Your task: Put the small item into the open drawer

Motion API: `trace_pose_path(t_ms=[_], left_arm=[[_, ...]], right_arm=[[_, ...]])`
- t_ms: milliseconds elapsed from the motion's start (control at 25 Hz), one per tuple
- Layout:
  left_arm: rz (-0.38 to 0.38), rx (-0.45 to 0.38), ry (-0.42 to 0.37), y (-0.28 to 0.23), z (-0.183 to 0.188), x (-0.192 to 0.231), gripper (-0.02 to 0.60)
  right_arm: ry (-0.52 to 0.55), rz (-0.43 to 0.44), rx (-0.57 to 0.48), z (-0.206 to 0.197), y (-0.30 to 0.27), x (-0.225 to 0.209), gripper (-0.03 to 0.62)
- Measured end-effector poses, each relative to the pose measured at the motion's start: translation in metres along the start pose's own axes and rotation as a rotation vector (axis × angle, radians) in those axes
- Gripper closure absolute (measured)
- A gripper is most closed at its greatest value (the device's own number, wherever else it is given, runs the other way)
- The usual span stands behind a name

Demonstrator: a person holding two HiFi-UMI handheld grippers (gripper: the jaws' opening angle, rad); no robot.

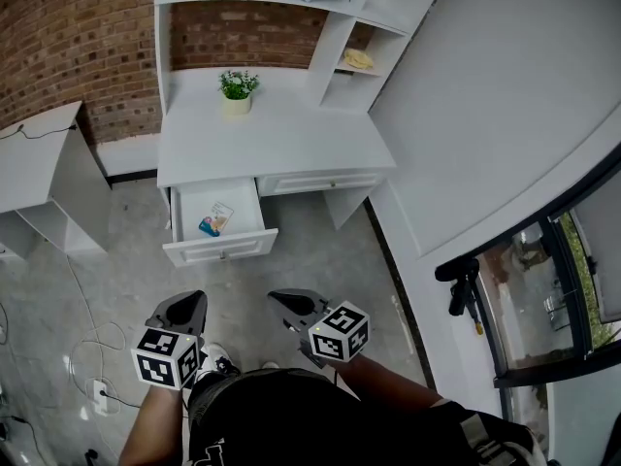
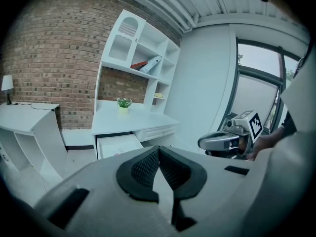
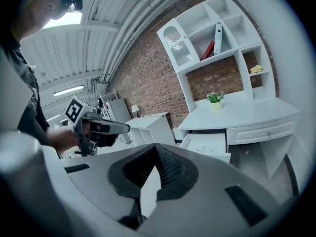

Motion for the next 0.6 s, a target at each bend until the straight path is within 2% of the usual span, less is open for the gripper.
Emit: trace_pose_path(t_ms=[600], left_arm=[[-0.006,0.002,0.002,0.0024,-0.0034,0.0033,0.565]], right_arm=[[0.006,-0.005,0.000,-0.0006,-0.0026,0.0048,0.589]])
Point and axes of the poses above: the fingertips, and each gripper's own axes: y backward along the fingers, x to its left, z out of its top, the point moved 1 cm from there along y, backward along the fingers, and after that the axes turned 15 degrees about -x, right-handed, at the moved point
